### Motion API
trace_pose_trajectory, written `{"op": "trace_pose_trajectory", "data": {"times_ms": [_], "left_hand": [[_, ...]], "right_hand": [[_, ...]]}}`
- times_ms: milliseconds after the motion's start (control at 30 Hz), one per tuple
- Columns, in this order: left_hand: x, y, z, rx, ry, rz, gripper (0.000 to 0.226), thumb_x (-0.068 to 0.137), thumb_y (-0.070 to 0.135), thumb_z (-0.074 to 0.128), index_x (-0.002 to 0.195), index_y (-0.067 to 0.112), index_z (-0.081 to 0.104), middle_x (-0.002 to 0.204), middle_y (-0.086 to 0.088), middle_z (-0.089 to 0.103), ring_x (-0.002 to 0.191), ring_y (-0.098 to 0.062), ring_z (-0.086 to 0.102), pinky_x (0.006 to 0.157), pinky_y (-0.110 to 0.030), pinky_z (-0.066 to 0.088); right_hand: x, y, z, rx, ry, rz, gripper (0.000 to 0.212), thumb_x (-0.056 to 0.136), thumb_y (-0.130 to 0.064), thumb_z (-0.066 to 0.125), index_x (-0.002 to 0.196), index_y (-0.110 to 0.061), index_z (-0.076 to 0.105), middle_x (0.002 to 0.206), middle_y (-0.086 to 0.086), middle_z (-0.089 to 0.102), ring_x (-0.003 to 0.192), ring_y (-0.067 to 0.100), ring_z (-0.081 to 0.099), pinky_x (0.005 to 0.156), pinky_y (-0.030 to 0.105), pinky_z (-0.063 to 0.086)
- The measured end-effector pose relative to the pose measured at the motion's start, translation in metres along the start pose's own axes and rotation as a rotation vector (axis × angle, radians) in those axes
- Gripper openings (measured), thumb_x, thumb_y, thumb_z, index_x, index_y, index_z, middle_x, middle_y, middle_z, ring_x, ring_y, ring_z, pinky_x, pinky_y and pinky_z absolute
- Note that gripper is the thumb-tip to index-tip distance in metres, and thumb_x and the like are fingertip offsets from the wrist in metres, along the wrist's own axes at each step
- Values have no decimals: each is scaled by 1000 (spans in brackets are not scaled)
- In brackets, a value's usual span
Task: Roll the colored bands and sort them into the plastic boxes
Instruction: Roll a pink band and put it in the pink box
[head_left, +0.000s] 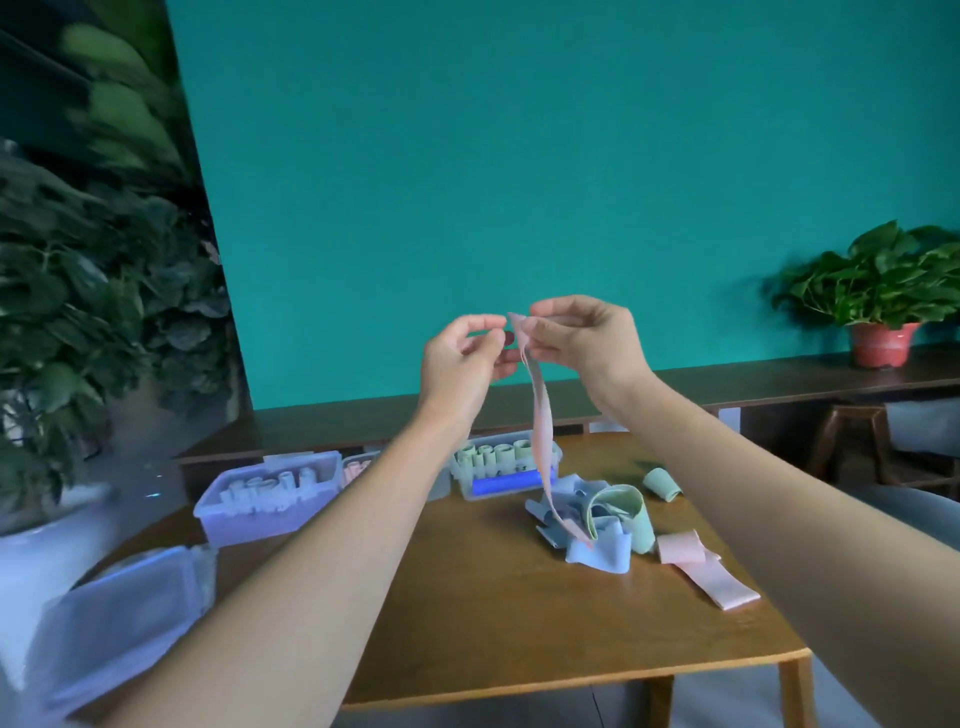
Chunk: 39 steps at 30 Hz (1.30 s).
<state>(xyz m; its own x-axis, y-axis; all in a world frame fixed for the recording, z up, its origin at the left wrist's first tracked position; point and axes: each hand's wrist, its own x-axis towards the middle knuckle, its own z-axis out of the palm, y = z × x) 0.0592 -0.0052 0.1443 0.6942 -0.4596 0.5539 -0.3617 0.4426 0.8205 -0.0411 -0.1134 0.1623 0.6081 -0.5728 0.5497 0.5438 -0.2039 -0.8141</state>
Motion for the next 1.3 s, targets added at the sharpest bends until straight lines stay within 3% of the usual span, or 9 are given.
{"op": "trace_pose_trajectory", "data": {"times_ms": [200,300,367,533,667,833,1067,1200,1300], "left_hand": [[-17,36,-42,13,-73,41,27,91,20,74,112,2,70,102,-11,76,98,-25,73,92,-40,58],[-25,50,-64,103,3,77,17,90,11,74,107,9,73,97,-4,78,91,-16,73,89,-39,58],[-31,58,-78,155,41,94,12,93,13,71,104,11,75,98,-3,78,94,-20,73,90,-44,58],[-55,74,-108,180,73,91,9,95,13,67,98,10,75,97,-8,78,88,-21,73,86,-43,60],[-74,84,-128,232,60,51,15,96,14,67,105,5,74,97,-6,78,91,-22,74,80,-36,61],[-81,83,-153,317,20,-19,18,95,15,68,108,4,72,95,-7,78,83,-23,75,70,-35,61],[-71,0,-186,485,77,-161,10,95,15,68,99,9,75,83,-5,77,64,-15,70,52,-26,57],[-59,-84,-205,604,84,-273,7,93,22,71,99,21,75,89,7,75,70,-12,71,53,-25,57],[-44,-137,-219,658,68,-327,11,94,23,69,103,21,76,95,7,74,76,-16,71,56,-28,59]], "right_hand": [[-6,-11,43,94,-114,6,19,91,-3,71,107,7,67,96,23,73,84,29,74,79,34,63],[-13,-15,62,107,-206,8,16,99,-8,61,105,5,67,97,19,72,89,31,73,79,34,61],[-18,-17,73,123,-246,8,16,98,-6,62,109,6,66,95,17,73,85,30,74,79,38,62],[-29,-14,91,-131,-280,-10,19,89,-19,77,106,-11,73,84,-1,68,65,9,60,56,23,45],[-35,-7,102,-167,-426,71,18,86,-26,79,86,-9,72,89,5,70,80,14,58,60,26,41],[-38,8,114,-100,-591,175,22,77,-27,81,85,-9,72,86,10,76,70,18,69,59,25,41],[-31,96,124,-268,-593,256,23,83,-30,80,88,-8,78,82,12,76,65,19,68,52,21,40],[-25,174,120,-365,-576,307,27,86,-29,78,94,-3,78,61,6,68,53,15,61,49,17,41],[-17,226,119,-378,-571,364,16,87,-26,77,89,-10,77,62,0,71,54,11,65,49,19,37]]}}
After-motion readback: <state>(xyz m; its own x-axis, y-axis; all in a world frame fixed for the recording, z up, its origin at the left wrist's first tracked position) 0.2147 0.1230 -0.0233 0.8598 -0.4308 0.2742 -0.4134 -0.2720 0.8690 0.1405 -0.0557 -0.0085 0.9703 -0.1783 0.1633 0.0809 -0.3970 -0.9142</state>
